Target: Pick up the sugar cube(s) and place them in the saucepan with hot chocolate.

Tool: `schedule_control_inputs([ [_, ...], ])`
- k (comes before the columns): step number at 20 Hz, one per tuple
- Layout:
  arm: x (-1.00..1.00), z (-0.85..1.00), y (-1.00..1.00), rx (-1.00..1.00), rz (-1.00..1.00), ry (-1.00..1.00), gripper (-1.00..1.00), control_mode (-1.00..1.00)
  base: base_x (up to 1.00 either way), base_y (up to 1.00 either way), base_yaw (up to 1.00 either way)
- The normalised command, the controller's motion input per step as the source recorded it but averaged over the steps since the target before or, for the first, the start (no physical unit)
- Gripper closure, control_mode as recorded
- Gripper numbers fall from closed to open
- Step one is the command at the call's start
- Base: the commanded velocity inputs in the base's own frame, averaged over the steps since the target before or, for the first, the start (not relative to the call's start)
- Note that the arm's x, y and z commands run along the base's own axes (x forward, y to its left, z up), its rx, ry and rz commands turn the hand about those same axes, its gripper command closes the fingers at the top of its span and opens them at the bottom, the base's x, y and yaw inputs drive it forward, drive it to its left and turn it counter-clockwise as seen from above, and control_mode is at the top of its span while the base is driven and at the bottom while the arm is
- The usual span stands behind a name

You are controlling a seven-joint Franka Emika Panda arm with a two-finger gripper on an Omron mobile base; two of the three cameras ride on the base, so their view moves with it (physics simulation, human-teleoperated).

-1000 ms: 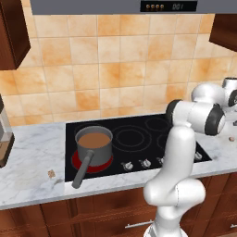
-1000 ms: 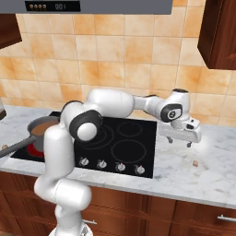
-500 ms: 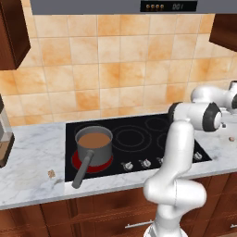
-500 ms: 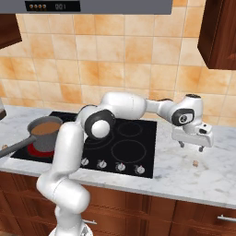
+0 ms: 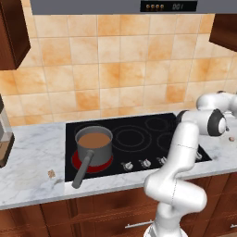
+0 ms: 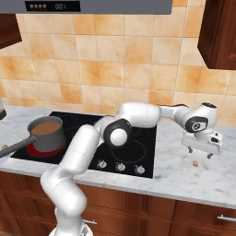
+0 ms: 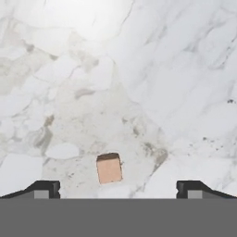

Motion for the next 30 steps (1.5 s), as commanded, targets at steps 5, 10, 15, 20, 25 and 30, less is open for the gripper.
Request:
schedule_control_inputs([
  [5, 0.01, -0.3, 0.07, 0.04, 0.0, 0.01, -1.0, -1.0, 0.0, 0.0, 0.0],
  [10, -0.04, -0.27, 0.41, 0.01, 0.0, 0.06, -1.0, -1.0, 0.0, 0.0, 0.0],
  [15, 0.0, -0.37, 0.24, 0.0, 0.01, 0.04, -1.0, -1.0, 0.0, 0.0, 0.0],
  [20, -0.02, -0.29, -0.13, 0.0, 0.09, 0.01, -1.0, -1.0, 0.0, 0.0, 0.0],
  [25, -0.04, -0.28, -0.02, 0.0, 0.06, 0.07, -1.0, -1.0, 0.0, 0.0, 0.0],
  [30, -0.18, -0.14, 0.0, 0.0, 0.01, 0.08, -1.0, -1.0, 0.0, 0.0, 0.0],
])
